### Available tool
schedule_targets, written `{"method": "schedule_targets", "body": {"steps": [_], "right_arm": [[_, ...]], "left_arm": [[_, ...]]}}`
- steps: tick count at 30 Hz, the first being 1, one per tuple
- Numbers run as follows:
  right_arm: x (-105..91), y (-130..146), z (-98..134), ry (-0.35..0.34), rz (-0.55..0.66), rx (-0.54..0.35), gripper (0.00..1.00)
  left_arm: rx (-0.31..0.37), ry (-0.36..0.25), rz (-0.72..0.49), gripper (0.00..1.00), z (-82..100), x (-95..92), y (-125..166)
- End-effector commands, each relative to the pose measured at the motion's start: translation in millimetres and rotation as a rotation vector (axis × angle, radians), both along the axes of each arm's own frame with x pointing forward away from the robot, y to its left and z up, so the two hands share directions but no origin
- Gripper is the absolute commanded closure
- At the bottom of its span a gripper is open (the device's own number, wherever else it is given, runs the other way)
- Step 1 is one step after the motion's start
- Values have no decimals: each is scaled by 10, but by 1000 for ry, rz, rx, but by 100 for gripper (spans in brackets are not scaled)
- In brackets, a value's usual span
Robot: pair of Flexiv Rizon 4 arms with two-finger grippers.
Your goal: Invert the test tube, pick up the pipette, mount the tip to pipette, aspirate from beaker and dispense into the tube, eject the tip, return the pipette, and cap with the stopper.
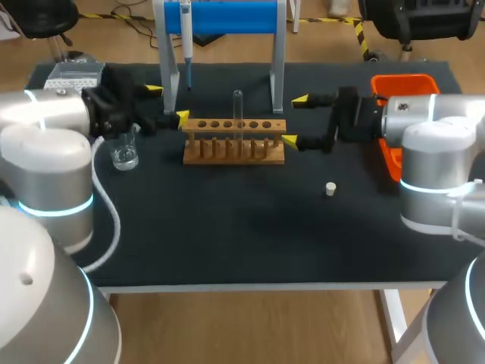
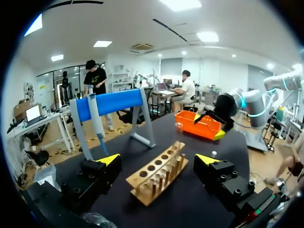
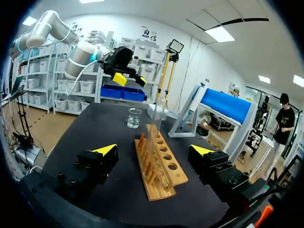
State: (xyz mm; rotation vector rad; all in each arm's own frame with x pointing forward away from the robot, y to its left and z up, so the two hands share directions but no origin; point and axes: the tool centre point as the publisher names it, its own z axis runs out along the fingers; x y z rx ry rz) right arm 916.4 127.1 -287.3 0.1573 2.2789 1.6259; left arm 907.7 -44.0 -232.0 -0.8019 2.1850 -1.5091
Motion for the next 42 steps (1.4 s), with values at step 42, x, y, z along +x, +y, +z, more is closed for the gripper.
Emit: {"method": "schedule_targets", "body": {"steps": [42], "right_arm": [[-1,-6,-2,0,1,1,0]], "left_arm": [[129,25,-165,0,-388,270,-251]]}}
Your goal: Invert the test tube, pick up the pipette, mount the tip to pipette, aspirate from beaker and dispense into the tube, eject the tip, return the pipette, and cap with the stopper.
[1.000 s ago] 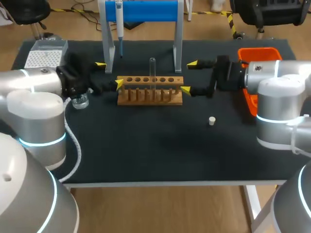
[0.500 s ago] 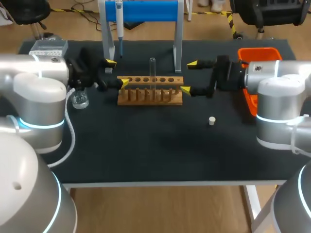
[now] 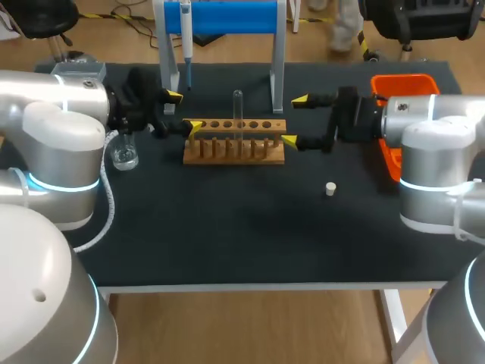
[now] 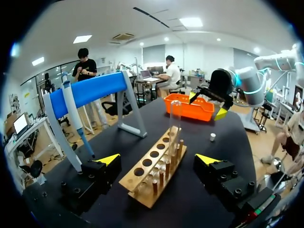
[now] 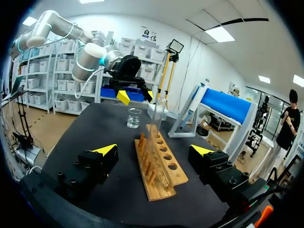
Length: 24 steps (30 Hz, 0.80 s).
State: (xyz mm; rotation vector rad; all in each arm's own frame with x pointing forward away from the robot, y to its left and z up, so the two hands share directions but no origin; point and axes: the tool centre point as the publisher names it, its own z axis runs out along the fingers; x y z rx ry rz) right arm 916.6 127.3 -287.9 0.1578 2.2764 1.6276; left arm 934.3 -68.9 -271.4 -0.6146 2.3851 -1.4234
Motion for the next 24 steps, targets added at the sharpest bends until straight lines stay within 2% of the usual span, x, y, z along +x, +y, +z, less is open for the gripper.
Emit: {"method": "schedule_targets", "body": {"steps": [1,6,13,18,24], "right_arm": [[-3,-8,4,1,2,-1,0],[120,20,-2,-9,9,3,0],[308,189,37,-42,114,96,0],[373,374,37,-6,206,145,0],[443,571,24,98,298,224,0]], "left_arm": [[3,3,-1,0,6,5,-2],[3,3,-1,0,6,5,-2],[3,3,-1,0,6,5,-2],[3,3,-1,0,6,5,-2],[3,3,-1,0,6,5,-2]]}}
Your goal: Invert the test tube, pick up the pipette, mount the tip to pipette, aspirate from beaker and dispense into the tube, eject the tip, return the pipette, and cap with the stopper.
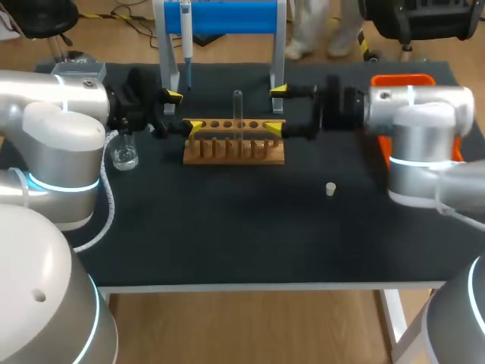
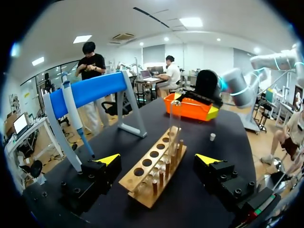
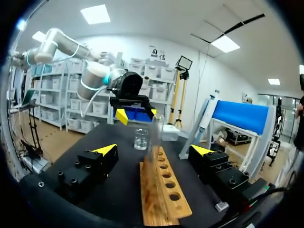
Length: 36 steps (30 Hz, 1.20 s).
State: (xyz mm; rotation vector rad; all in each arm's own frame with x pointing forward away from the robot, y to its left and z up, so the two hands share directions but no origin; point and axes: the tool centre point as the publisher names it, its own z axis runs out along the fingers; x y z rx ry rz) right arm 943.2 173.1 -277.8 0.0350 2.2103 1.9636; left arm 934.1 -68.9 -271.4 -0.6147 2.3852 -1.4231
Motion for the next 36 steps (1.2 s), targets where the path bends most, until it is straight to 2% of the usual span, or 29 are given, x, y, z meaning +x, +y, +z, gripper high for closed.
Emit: {"method": "schedule_targets", "body": {"steps": [1,5,10,15,36], "right_arm": [[189,142,-72,64,135,34,0],[217,246,-58,109,174,58,0],[223,353,-39,101,213,56,0],[206,417,-28,137,234,77,0],[174,615,-55,160,257,50,0]], "left_arm": [[3,3,-1,0,6,6,-2],[3,3,-1,0,6,6,-2],[3,3,-1,0,6,6,-2],[3,3,-1,0,6,6,-2],[3,3,-1,0,6,6,-2]]}}
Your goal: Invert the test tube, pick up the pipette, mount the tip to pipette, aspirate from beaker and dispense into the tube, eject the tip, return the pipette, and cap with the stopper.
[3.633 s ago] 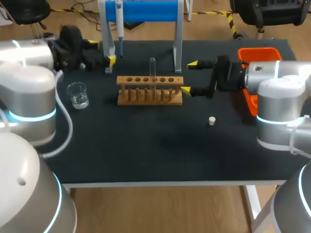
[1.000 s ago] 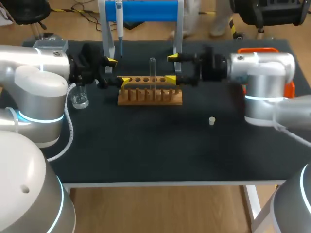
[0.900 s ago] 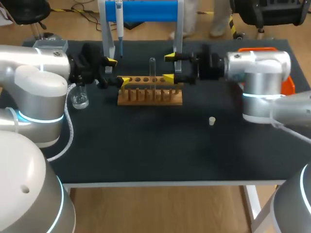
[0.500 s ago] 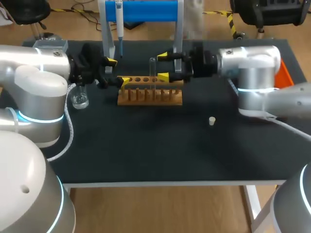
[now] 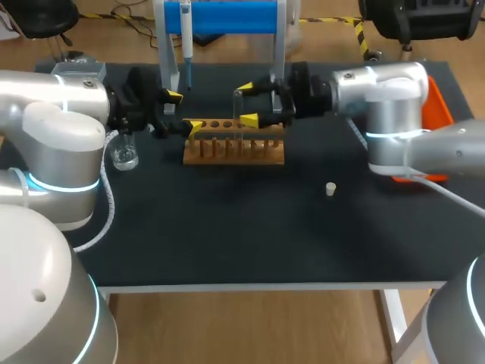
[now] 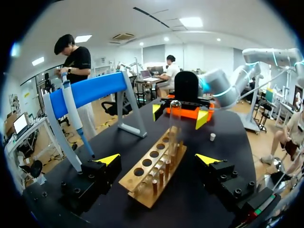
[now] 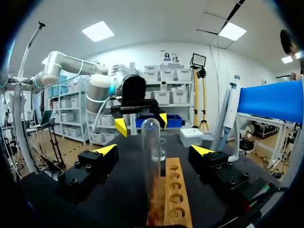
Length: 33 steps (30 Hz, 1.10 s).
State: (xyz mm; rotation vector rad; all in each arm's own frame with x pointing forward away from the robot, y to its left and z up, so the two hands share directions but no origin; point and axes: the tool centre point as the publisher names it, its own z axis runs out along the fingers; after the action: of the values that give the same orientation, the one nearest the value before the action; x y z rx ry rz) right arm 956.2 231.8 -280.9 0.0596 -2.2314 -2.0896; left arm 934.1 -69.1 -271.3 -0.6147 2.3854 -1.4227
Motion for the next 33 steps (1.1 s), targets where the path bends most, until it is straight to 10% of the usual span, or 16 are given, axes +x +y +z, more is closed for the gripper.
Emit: {"method": "schedule_targets", "body": {"steps": [1,27,33], "right_arm": [[46,39,-26,6,29,3,0],[70,226,-41,24,15,52,0],[75,228,-43,24,15,54,55]], "left_arm": [[2,3,-1,0,5,7,0],[2,3,-1,0,5,7,0],[2,3,-1,0,5,7,0]]}}
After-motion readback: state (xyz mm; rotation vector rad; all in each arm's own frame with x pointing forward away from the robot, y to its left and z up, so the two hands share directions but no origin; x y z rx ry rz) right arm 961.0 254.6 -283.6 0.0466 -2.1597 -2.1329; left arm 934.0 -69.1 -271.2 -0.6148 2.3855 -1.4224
